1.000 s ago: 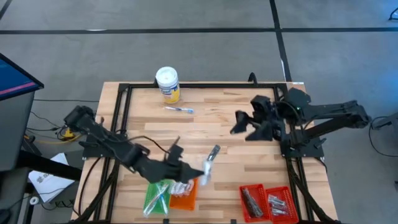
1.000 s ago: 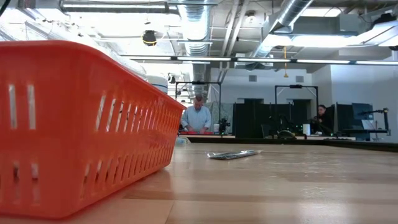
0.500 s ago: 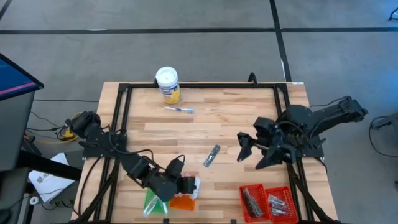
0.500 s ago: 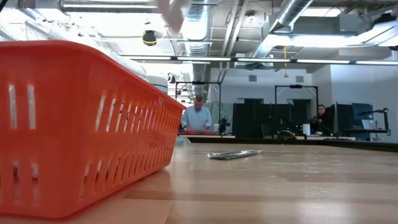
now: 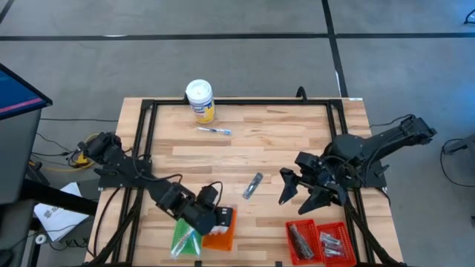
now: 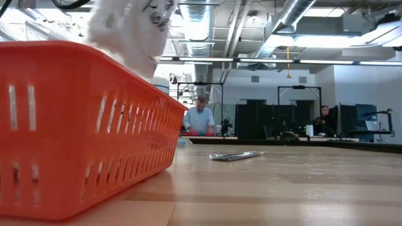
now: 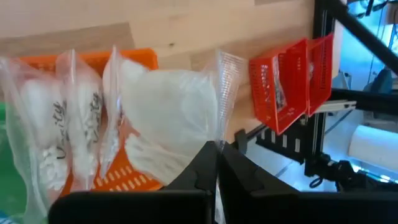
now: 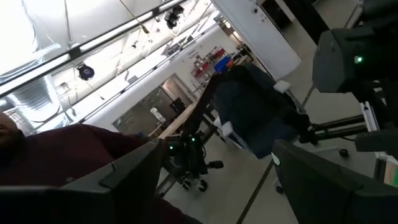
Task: Pick & Place Travel size toiletries
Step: Put the white vanity pack into the orange basket
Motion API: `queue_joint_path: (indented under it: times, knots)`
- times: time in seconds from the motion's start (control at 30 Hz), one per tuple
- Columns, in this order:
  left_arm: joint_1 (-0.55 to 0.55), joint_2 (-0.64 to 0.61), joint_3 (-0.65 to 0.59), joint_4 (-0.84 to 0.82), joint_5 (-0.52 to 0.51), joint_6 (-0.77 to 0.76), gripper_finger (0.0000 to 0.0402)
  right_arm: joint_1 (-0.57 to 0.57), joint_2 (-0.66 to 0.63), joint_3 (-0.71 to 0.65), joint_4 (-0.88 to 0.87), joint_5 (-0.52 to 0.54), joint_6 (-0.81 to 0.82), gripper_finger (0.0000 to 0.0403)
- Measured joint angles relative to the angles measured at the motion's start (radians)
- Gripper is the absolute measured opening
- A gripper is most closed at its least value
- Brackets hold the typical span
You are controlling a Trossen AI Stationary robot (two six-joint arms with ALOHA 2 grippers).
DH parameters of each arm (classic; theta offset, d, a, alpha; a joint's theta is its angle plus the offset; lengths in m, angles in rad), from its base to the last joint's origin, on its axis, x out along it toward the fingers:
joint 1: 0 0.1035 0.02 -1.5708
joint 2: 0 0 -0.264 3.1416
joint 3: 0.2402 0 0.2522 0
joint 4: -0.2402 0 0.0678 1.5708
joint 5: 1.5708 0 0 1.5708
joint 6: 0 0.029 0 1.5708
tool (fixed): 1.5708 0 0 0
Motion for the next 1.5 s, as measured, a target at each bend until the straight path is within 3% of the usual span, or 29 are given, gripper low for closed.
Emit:
queue_joint_path:
  times: [0.63, 0.9, 1.5]
  knots:
    - [-0.003, 0.121, -0.002, 0.02, 0.122, 0.011, 0.0, -0.036, -0.001, 0.0, 0.0, 0.0, -0.023, 0.0297]
    - [0.0, 0.131, -0.002, -0.028, 0.064, 0.01, 0.0, -0.036, -0.001, 0.0, -0.001, 0.0, -0.023, 0.0297]
    - [0.026, 0.131, -0.024, -0.038, 0.093, 0.056, 0.0004, -0.036, -0.001, 0.0, -0.001, 0.0, -0.023, 0.0297]
